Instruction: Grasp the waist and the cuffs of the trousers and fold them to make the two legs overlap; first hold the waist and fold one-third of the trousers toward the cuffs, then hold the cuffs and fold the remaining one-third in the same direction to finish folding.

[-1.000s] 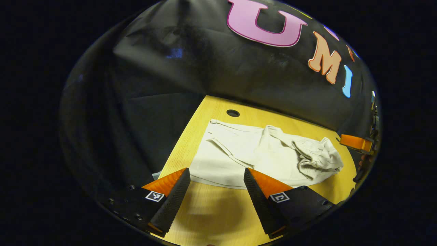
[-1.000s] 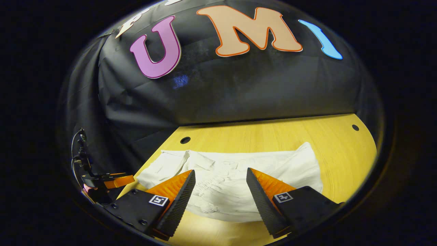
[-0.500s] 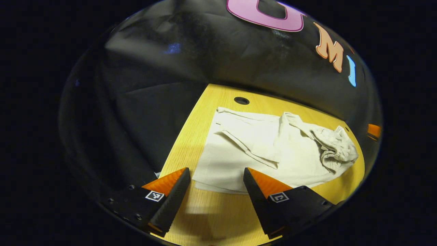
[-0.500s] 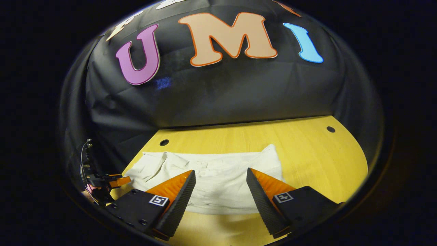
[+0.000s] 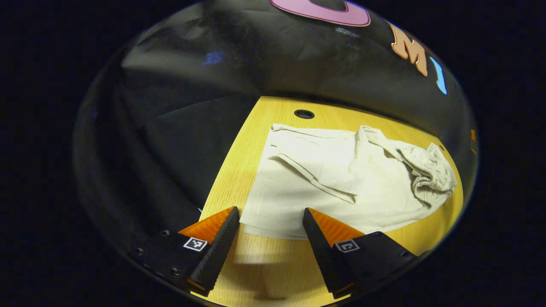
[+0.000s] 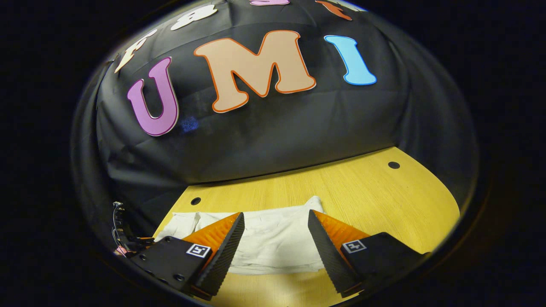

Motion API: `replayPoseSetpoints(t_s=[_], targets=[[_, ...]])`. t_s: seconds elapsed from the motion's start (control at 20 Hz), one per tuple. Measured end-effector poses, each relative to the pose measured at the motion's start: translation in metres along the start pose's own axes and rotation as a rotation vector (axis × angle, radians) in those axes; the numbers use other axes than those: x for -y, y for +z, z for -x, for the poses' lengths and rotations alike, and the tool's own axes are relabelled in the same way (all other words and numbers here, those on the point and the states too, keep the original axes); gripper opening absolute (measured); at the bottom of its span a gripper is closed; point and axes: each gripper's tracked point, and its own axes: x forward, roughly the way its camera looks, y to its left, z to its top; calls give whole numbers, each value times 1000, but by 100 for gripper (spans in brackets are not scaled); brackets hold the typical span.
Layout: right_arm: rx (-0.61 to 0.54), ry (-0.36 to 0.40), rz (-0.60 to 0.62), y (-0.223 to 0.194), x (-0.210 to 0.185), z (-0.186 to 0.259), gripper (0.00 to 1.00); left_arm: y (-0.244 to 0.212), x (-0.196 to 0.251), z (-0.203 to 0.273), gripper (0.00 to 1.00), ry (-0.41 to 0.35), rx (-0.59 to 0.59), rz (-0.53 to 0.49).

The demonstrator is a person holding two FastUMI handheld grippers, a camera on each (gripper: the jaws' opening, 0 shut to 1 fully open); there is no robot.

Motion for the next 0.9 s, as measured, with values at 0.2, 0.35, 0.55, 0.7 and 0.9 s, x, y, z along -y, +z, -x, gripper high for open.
replayPoseSetpoints(t_s=[0.2,0.35,0.55,0.7,0.9], targets=[[3,-14,21,-1,7,8,96,0,3,0,86,0,2,6],[6,-23,28,-1,11,14,96,-1,11,0,66,-17,-11,-13],[10,-34,52,-2,18,23,96,1,27,0,26,-50,-20,-8],[0,-33,65,-5,22,29,96,3,31,0,6,-41,-7,22],[3,1,67,-4,18,42,96,19,45,9,0,-93,56,112]])
